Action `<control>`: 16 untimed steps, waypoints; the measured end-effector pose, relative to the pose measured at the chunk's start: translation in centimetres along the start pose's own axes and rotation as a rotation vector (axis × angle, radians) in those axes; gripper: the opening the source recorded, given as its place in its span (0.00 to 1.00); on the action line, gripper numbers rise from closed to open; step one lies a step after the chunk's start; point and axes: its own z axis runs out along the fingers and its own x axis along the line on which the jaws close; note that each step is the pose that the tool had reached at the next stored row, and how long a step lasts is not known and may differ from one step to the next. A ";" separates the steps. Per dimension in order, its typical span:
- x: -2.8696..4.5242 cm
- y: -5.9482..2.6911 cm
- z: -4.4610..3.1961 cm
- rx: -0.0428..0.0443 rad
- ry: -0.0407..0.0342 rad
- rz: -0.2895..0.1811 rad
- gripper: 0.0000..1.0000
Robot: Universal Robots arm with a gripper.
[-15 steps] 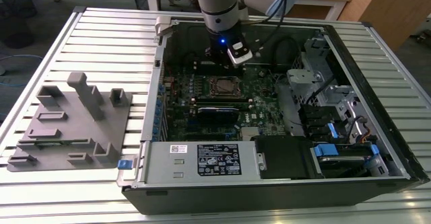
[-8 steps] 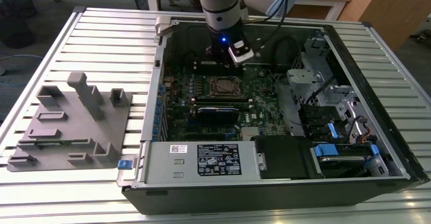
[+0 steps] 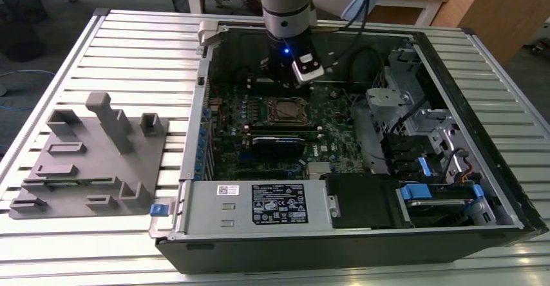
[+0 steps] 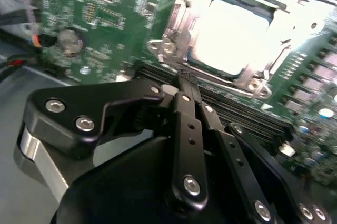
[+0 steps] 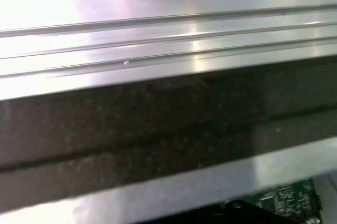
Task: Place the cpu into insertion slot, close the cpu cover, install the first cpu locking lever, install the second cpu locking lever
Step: 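Install the first cpu locking lever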
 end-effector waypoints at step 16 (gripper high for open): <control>-0.23 -1.07 -0.09 0.0289 0.1004 0.008 0.11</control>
